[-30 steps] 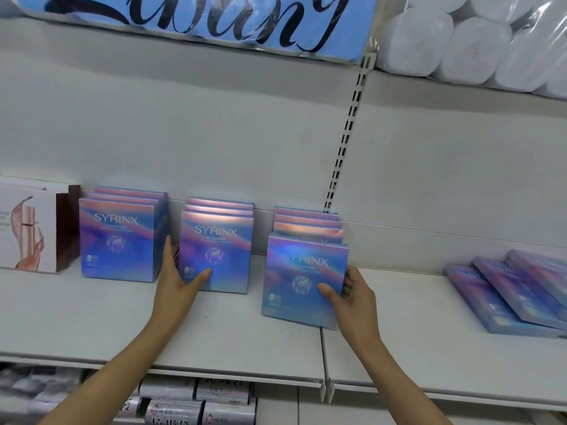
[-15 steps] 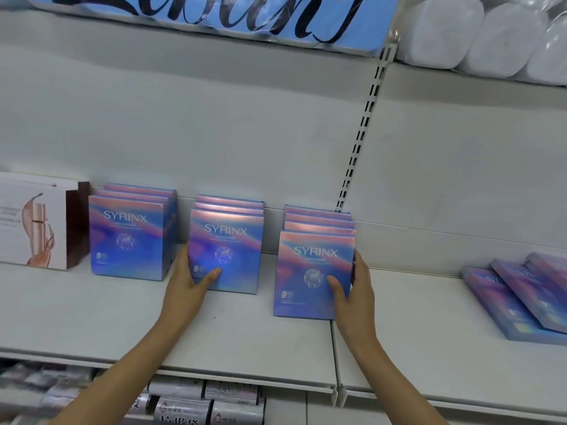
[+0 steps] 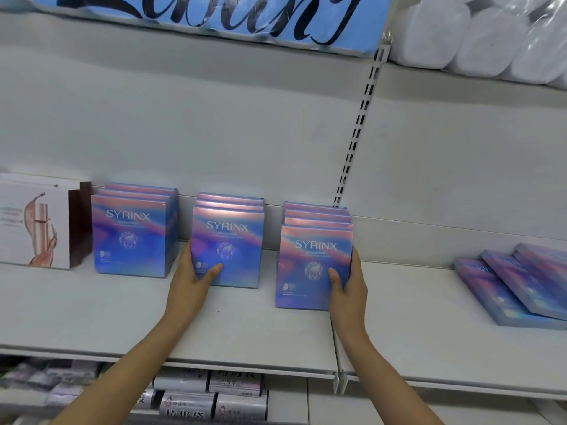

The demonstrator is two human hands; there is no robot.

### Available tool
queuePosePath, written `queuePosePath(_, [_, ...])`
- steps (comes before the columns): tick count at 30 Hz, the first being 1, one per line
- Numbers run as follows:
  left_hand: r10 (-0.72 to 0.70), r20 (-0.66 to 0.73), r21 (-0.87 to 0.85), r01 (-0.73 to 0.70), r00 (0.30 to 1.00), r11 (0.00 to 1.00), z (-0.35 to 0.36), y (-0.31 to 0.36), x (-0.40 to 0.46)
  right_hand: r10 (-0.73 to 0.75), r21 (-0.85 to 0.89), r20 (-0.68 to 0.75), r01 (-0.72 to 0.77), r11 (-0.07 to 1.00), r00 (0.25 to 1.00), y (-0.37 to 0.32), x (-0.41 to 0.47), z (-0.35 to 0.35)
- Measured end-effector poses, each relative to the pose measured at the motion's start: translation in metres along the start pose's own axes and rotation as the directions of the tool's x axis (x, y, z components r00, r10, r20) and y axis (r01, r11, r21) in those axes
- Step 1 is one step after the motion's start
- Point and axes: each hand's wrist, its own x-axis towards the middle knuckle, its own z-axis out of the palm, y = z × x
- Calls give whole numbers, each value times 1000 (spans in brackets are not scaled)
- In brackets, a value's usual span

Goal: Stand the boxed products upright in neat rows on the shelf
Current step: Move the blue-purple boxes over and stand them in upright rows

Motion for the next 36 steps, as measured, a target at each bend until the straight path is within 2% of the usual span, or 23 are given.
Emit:
queuePosePath(3, [47, -61, 29, -45, 997, 999, -3, 7, -3, -11, -19, 13, 11, 1000, 1000, -2, 0, -1])
queuePosePath(6, [249, -176, 146, -225, 952, 963, -6, 20, -12, -32, -80, 68, 37, 996, 997, -5, 4, -10])
queuePosePath(9, [443, -103, 206, -417, 891, 885, -1, 37, -23, -70, -206, 145, 99, 974, 987, -13, 12, -31])
queuePosePath(12, [488, 73, 143, -493, 870, 858, 16, 60, -30, -85, -398, 161, 144, 906, 983, -21, 17, -61])
queuePosePath(17, [472, 373, -32, -498, 798, 867, 79, 109, -45, -156, -479, 246, 260, 838, 957, -39, 7, -120])
queuePosePath(20, [455, 508, -121, -463, 731, 878, 125, 130, -54, -139, -496, 274, 264, 827, 952, -52, 1, -156])
queuePosePath(27, [474, 567, -200, -445, 674, 873, 232, 168, -82, -124, -536, 225, 229, 813, 967, -61, 9, -253])
queuePosePath(36, [395, 624, -164, -381, 674, 910, 368, 200, -117, -102, -610, 225, 222, 761, 969, -43, 51, -381])
